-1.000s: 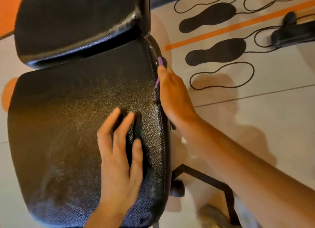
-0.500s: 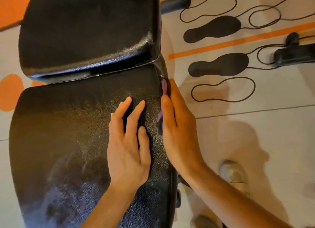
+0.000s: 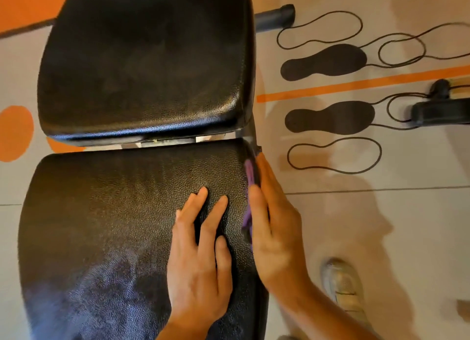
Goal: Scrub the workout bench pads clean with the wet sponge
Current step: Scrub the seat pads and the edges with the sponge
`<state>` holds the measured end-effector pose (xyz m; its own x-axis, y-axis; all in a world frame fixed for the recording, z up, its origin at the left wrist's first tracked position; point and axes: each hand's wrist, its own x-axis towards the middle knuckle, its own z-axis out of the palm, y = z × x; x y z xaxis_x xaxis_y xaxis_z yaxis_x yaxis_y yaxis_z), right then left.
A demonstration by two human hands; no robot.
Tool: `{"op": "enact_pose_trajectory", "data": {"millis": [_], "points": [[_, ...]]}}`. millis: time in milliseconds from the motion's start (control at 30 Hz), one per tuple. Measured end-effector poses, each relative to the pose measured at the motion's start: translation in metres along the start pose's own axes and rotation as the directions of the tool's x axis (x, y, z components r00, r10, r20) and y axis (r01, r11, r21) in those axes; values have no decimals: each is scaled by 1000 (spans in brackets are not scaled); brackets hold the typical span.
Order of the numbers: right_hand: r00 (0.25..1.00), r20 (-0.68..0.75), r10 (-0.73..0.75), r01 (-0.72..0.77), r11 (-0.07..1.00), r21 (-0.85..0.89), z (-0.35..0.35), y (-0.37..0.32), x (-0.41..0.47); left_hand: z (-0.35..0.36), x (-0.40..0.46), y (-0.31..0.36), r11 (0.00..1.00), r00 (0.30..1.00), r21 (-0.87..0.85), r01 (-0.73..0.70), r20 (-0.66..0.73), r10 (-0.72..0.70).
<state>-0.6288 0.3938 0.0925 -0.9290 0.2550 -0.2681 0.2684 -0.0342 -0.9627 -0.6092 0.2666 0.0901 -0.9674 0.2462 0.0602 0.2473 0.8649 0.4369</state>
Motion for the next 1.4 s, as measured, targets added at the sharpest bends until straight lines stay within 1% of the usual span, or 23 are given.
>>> {"op": "enact_pose_trajectory", "data": {"millis": [33,67,100,133,167,200,267,300,333,367,400,467,500,567,700,800,900,967,1067,1167,1233,1300,1400], "points": [[996,-24,91,-90,995,53,2,0,24,0,0,0,1000,1000,3,2,4,-2],[975,-37,220,-218,975,51,2,1,49,0,0,1,1000,1000,11,5,9,-5],[942,-5,335,-334,941,54,2,-2,66,0,0,1,1000,1000,21,9,15,-9],[927,9,375,-375,925,56,2,-3,69,-1,1,1,1000,1000,27,11,19,-11],[946,4,323,-323,946,17,2,-4,60,-2,1,1,1000,1000,27,10,19,-10],[981,-2,195,-195,980,-31,3,-4,39,-3,2,1,1000,1000,22,6,20,-7],[998,50,-24,33,983,-180,0,-11,-4,-5,3,1,1000,1000,16,6,26,-7],[992,83,-98,113,973,-201,-2,-9,-9,-5,3,2,1000,999,12,10,31,-10],[992,80,-96,109,979,-172,-3,-3,0,-6,3,1,1000,999,9,11,37,-11],[998,50,-26,31,993,-114,-2,-7,18,-6,3,2,1000,999,6,9,41,-9],[993,32,115,-114,993,-45,0,-6,39,-6,3,1,1000,999,8,8,47,-9],[910,59,411,-414,909,47,-2,-4,75,-6,3,1,999,998,31,10,68,-12],[867,78,492,-497,864,78,-4,-4,83,-7,2,1,999,997,35,11,78,-14],[823,55,565,-567,814,126,-9,-13,84,-8,2,2,999,996,29,17,85,-20],[826,23,562,-549,796,255,-35,-30,73,-8,3,2,997,994,75,36,97,-44],[814,13,580,-560,779,283,-49,-44,72,-10,3,4,992,994,126,4,109,-18],[826,72,559,-555,783,280,-51,-71,66,-11,3,5,989,992,151,-9,126,-11],[855,116,506,-519,839,162,-48,-84,60,-13,1,4,991,989,133,14,143,-33],[881,170,441,-449,894,7,-33,-101,51,-27,-12,0,993,985,55,104,132,-110],[900,207,384,-374,923,-86,-8,-117,40,-51,-30,-14,975,972,76,206,98,-213],[898,243,367,-351,930,-111,11,-126,32,-66,-43,-29,963,966,136,232,86,-245],[897,242,370,-333,926,-180,30,-134,25,-81,-54,-45,956,966,175,236,66,-251],[904,214,371,-317,916,-246,62,-145,16,-100,-70,-69,949,958,139,282,10,-286]]}}
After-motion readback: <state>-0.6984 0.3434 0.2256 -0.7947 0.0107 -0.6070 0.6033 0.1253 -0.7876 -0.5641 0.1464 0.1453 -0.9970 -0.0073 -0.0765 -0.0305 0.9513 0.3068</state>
